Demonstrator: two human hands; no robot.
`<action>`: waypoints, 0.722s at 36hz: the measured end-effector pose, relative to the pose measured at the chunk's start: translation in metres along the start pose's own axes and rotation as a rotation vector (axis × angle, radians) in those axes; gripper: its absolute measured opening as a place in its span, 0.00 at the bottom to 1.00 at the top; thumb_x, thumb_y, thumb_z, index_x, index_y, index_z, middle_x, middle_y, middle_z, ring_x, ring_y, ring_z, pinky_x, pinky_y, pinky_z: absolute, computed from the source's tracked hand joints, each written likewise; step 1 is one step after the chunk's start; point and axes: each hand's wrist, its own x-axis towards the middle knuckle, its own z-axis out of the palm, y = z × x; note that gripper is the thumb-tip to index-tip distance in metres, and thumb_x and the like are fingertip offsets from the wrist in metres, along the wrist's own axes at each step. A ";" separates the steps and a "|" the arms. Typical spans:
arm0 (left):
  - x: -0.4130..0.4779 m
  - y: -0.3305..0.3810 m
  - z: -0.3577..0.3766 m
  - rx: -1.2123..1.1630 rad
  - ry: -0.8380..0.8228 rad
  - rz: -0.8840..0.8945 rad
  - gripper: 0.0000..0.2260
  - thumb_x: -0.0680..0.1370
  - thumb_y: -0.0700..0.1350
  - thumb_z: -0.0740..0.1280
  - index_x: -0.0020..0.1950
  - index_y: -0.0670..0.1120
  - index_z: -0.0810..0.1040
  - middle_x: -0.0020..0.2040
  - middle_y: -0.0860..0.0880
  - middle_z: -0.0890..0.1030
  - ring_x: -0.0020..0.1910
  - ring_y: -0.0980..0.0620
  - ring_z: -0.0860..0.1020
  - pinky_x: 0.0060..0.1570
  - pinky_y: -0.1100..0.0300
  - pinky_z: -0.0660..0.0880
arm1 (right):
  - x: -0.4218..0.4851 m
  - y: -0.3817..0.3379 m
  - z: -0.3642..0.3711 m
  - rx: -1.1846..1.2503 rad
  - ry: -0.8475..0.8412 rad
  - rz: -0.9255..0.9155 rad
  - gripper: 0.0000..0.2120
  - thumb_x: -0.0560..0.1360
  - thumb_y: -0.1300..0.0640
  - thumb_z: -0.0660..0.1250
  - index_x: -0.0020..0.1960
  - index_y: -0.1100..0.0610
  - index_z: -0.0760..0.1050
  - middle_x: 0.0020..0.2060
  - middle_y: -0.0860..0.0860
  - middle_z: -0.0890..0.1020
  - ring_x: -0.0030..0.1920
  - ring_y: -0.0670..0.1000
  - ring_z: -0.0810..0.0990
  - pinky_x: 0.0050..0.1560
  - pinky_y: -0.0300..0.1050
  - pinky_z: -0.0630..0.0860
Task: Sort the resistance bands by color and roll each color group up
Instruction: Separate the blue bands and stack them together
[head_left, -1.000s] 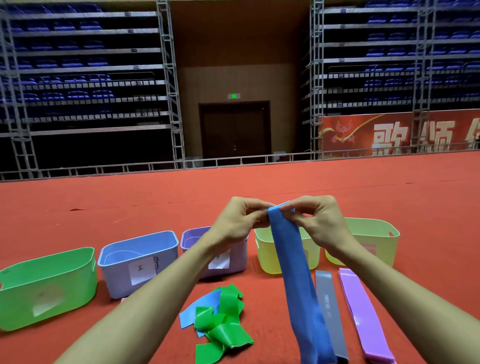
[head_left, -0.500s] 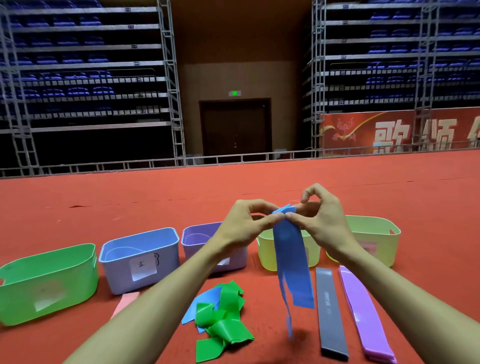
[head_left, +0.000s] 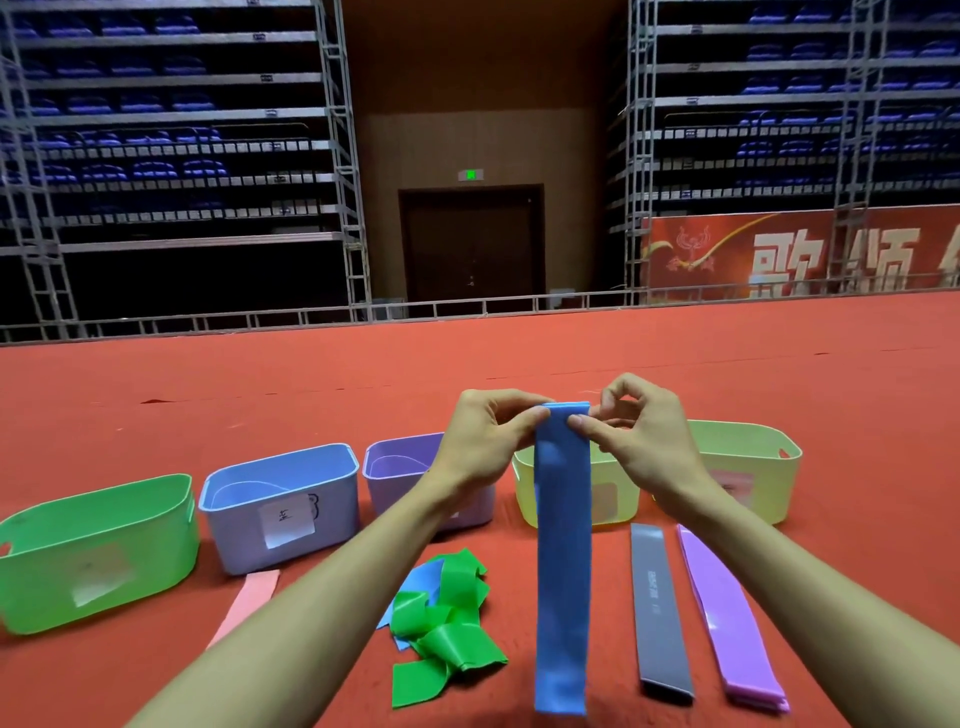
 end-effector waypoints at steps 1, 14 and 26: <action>0.000 0.000 0.000 0.005 0.010 -0.004 0.07 0.79 0.34 0.65 0.50 0.40 0.83 0.43 0.47 0.84 0.41 0.57 0.81 0.44 0.64 0.79 | -0.001 0.000 0.001 -0.008 -0.003 -0.014 0.16 0.68 0.64 0.76 0.35 0.58 0.68 0.33 0.56 0.81 0.32 0.47 0.79 0.39 0.49 0.77; 0.000 -0.012 0.001 -0.092 0.092 -0.096 0.07 0.79 0.36 0.65 0.51 0.36 0.82 0.44 0.43 0.82 0.40 0.56 0.79 0.40 0.63 0.79 | -0.013 0.020 0.009 -0.101 -0.106 -0.242 0.12 0.73 0.70 0.69 0.47 0.53 0.81 0.43 0.47 0.84 0.43 0.41 0.82 0.45 0.33 0.77; -0.022 -0.041 -0.017 -0.139 -0.012 -0.236 0.07 0.79 0.35 0.64 0.45 0.42 0.80 0.40 0.47 0.80 0.36 0.59 0.79 0.38 0.65 0.78 | -0.026 0.038 0.031 0.055 -0.166 -0.073 0.13 0.71 0.70 0.71 0.46 0.54 0.82 0.39 0.46 0.85 0.40 0.43 0.83 0.45 0.37 0.80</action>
